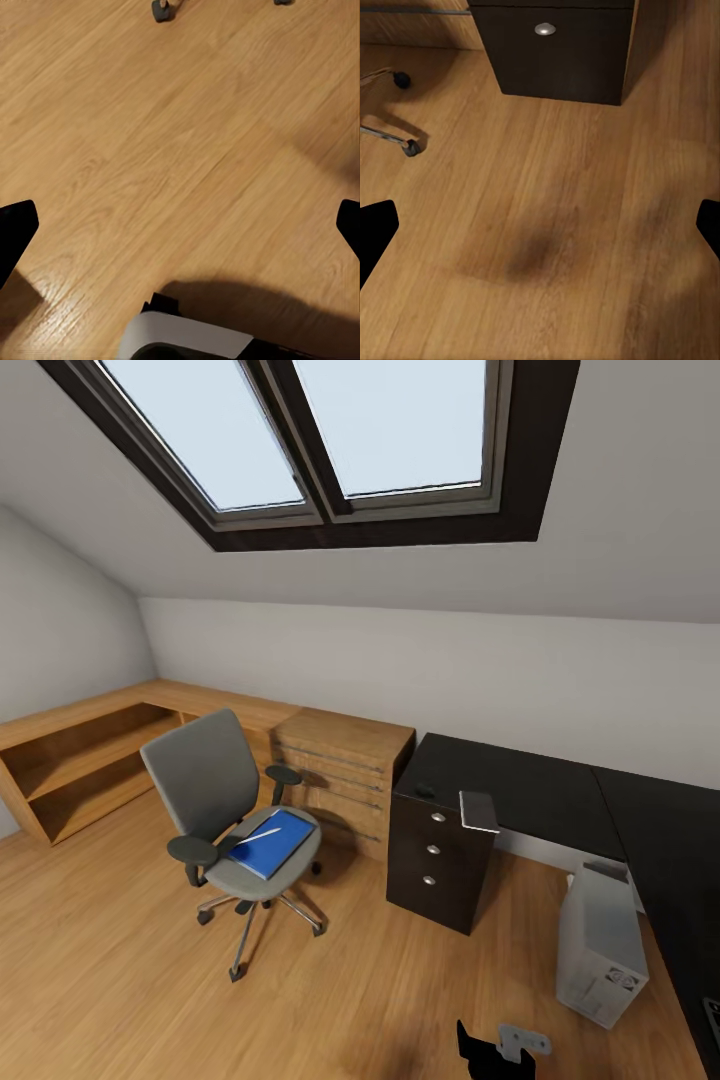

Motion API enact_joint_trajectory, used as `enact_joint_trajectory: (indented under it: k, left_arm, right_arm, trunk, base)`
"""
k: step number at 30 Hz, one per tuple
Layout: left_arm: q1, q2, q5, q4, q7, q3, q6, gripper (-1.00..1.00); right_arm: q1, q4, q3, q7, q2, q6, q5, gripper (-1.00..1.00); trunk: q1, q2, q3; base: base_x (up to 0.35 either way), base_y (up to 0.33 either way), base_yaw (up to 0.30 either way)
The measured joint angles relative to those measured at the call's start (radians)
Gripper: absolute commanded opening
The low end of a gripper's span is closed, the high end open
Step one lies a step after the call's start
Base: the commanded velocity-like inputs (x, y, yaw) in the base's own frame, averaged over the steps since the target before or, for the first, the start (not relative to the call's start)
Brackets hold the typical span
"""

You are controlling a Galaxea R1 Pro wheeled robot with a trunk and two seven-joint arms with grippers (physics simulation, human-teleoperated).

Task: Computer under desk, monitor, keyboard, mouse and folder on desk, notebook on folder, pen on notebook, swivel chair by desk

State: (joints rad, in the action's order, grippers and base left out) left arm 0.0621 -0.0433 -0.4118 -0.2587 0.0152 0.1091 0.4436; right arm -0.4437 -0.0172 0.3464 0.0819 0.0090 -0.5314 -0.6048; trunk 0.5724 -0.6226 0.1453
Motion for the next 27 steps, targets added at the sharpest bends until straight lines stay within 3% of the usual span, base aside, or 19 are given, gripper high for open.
enact_joint_trajectory:
  k: [7,27]
  left_arm:
    - [0.0,0.001,0.002,0.012,-0.03,0.002,0.029,1.0]
    - [0.0,-0.002,-0.002,0.014,-0.047,-0.005,0.039,1.0]
  right_arm:
    - [0.0,0.0,0.0,0.0,-0.003,0.0,0.0,1.0]
    - [0.0,0.0,0.0,0.0,-0.003,0.0,0.0,1.0]
  trunk:
    - [0.0,0.0,0.0]
    - [0.0,0.0,0.0]
  base:
    - [0.041,0.0,0.0]
    - [0.244,0.0,0.0]
